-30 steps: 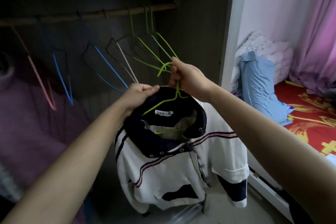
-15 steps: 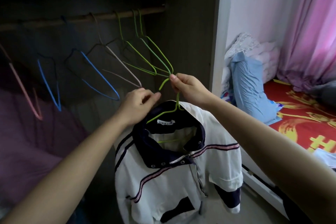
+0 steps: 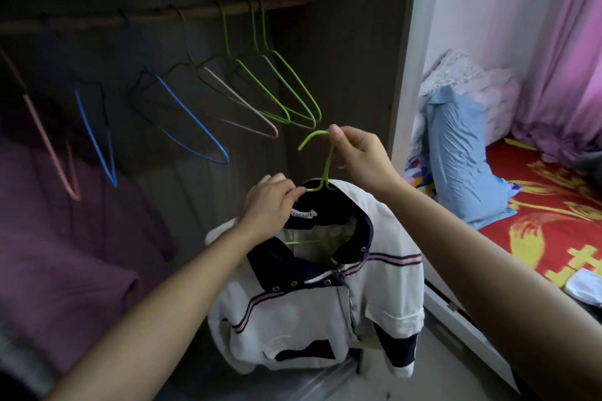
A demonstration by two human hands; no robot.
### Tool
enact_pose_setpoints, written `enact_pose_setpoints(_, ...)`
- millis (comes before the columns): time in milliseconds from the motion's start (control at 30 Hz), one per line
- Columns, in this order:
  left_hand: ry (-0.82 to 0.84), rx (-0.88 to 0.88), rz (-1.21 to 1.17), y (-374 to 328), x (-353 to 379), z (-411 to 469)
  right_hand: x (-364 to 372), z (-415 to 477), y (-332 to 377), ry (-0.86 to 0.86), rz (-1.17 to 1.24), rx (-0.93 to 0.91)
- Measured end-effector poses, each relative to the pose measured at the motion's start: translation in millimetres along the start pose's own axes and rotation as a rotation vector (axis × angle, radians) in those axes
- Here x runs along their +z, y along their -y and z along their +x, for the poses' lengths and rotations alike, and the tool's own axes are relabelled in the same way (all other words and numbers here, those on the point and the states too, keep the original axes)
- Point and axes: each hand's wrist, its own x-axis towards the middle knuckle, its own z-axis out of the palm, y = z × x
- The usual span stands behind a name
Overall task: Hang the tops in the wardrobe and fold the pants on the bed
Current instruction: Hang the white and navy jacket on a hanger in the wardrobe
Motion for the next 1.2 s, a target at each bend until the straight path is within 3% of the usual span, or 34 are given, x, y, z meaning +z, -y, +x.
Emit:
enact_pose_setpoints(100,-0.058,-0.015,0.007,3.7,-1.1,5.4,-1.0,-13.0,-20.4,-0.223,-0.319,-0.127)
enact_pose_setpoints(233,-0.070,-0.031,-0.051,11.0,-8.7,10.2,2.7,-37.1,-54.0,-0.016,-0.770,-0.164)
enact_pose_setpoints(333,-0.029,0.008,-0.066,12.2,-11.6,8.1,2.6,-24.0,-51.3,-0.014,-0.822,-0.103)
enact_pose_setpoints(400,0.024,0.013,-0.061,14.8,-13.3,7.5,0.1,-5.7,-39.7,0.054,-0.827,0.034)
enact_pose_setpoints(500,0.087,0.000,-0.024,17.6,-16.7,5.9,-4.8,22.8,-24.6,0.221,-0.649,0.253)
enact_pose_setpoints(600,0.026,0.013,-0.015,16.2,-22.2,6.2,-5.2,37.7,-16.6,0.235,-0.349,0.452)
enact_pose_setpoints(767,-0.103,0.037,0.111,7.4,-24.1,9.6,-3.2,44.5,-11.1,0.227,-0.643,0.436)
enact_pose_setpoints(800,-0.109,0.037,0.133,8.9,-24.3,9.8,-2.8,46.5,-12.3,0.241,-0.553,0.484)
enact_pose_setpoints(933,-0.145,-0.047,0.112,24.7,-32.5,8.6,-11.6,46.6,-18.3,0.280,0.255,0.904)
enact_pose_setpoints(1033,-0.185,-0.056,0.041,27.6,-37.2,10.0,-20.9,45.2,-22.7,0.350,0.399,0.971)
enact_pose_setpoints(1100,-0.211,-0.056,0.006,25.8,-36.2,11.1,-19.7,41.2,-27.2,0.370,0.198,0.942)
enact_pose_setpoints(1200,-0.197,-0.029,-0.012,22.4,-26.9,9.8,-20.2,32.3,-38.7,0.472,-0.663,0.629)
